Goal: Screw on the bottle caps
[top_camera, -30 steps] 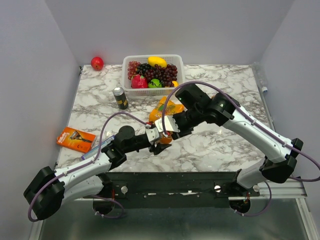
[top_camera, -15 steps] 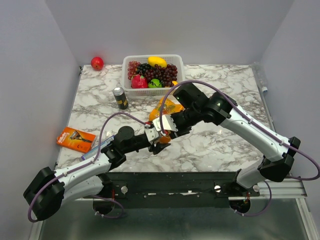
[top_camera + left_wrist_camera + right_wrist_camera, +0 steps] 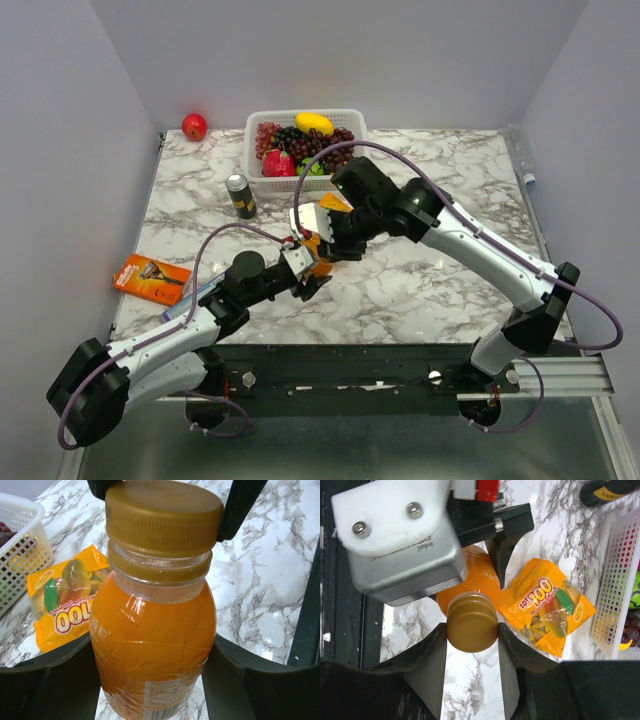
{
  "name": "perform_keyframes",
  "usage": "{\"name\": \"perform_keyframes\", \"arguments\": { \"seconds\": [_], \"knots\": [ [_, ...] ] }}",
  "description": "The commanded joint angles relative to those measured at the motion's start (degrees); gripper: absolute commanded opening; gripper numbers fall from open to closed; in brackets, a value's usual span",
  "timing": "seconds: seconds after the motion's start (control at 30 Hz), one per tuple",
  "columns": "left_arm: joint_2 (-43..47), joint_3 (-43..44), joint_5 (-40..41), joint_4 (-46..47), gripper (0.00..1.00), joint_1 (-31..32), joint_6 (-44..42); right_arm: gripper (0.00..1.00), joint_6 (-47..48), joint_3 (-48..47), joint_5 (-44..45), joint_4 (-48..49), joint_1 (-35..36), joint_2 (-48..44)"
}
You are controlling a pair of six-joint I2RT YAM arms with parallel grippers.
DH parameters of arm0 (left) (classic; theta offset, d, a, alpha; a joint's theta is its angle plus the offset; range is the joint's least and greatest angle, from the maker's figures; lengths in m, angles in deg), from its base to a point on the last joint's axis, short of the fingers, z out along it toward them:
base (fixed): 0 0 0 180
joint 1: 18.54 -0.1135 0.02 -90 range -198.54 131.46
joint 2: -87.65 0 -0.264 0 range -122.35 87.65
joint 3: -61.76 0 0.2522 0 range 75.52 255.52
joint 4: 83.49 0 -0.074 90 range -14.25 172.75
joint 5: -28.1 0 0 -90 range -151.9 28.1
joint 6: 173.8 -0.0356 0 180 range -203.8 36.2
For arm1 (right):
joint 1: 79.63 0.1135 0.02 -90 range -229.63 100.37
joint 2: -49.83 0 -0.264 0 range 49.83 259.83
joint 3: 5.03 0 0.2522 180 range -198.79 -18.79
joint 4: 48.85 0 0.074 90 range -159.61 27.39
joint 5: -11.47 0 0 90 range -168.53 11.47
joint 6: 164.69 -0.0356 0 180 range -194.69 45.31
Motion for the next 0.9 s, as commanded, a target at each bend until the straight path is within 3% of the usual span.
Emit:
{"name": "perform_keyframes", "arguments": {
  "seconds": [0.0, 0.23, 0.47, 0.63, 0.87],
  "knots": [
    [3.76, 2.87, 2.71, 11.12, 0.0, -0.68, 2.15, 0.27, -8.78, -1.32, 3.37, -1.7, -0.03, 3.72],
    [6.66, 2.87, 1.75, 9.01, 0.0, -0.94, 1.28, 0.12, -18.01, -5.64, 9.7, -4.07, -1.96, 8.12],
    [6.05, 2.87, 0.33, 8.13, 0.0, -0.94, -0.49, 0.0, -23.98, -9.42, 8.31, -8.56, -1.96, 12.08],
    [5.79, 3.75, 1.3, 6.28, 0.0, -1.03, -0.57, 0.02, -30.48, -11.7, 6.99, -9.16, -1.96, 13.74],
    [5.43, 2.43, 0.43, 5.93, 0.0, -1.38, 2.15, 0.05, -29.8, -14.25, 6.99, -8.82, -1.96, 14.27]
  ]
}}
